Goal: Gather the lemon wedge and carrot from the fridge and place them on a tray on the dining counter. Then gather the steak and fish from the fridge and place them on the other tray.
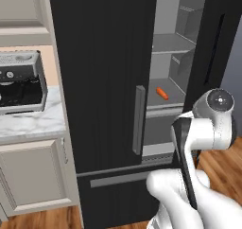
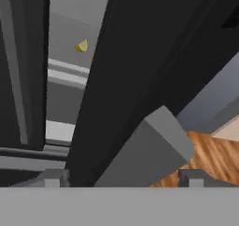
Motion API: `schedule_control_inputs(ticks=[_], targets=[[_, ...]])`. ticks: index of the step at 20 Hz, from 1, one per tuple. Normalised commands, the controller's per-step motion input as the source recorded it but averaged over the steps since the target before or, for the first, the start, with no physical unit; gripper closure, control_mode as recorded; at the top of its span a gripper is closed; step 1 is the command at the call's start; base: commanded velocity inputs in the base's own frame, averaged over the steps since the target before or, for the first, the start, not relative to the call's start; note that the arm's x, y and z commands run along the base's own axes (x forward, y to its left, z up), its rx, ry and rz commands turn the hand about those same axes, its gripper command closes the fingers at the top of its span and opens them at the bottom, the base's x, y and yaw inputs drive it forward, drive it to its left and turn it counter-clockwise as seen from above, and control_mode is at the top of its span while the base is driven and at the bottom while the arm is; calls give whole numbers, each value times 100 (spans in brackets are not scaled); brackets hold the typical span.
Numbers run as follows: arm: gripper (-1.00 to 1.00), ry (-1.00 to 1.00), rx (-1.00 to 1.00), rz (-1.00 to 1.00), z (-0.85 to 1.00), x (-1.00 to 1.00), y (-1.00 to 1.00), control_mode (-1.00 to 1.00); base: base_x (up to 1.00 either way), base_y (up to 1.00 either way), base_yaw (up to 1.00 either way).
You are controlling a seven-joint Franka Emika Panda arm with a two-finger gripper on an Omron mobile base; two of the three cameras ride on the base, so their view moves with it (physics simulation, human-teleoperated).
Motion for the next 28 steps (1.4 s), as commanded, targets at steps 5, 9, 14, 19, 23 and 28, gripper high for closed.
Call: schedule_control_inputs(ticks=[5, 9, 14, 19, 23, 28], targets=[[-100, 1, -80, 7, 17, -71, 100, -100, 0, 0, 0], [-100, 31, -63, -1, 8, 67, 98, -100, 0, 0, 0], [-100, 42, -46, -6, -4, 100, 20, -100, 0, 0, 0], [-100, 35, -18, -7, 0, 97, -80, -100, 0, 0, 0], [-100, 19, -4, -11, 0, 25, -100, -100, 0, 0, 0], [-100, 6, 0, -11, 0, -16, -100, -100, 0, 0, 0]])
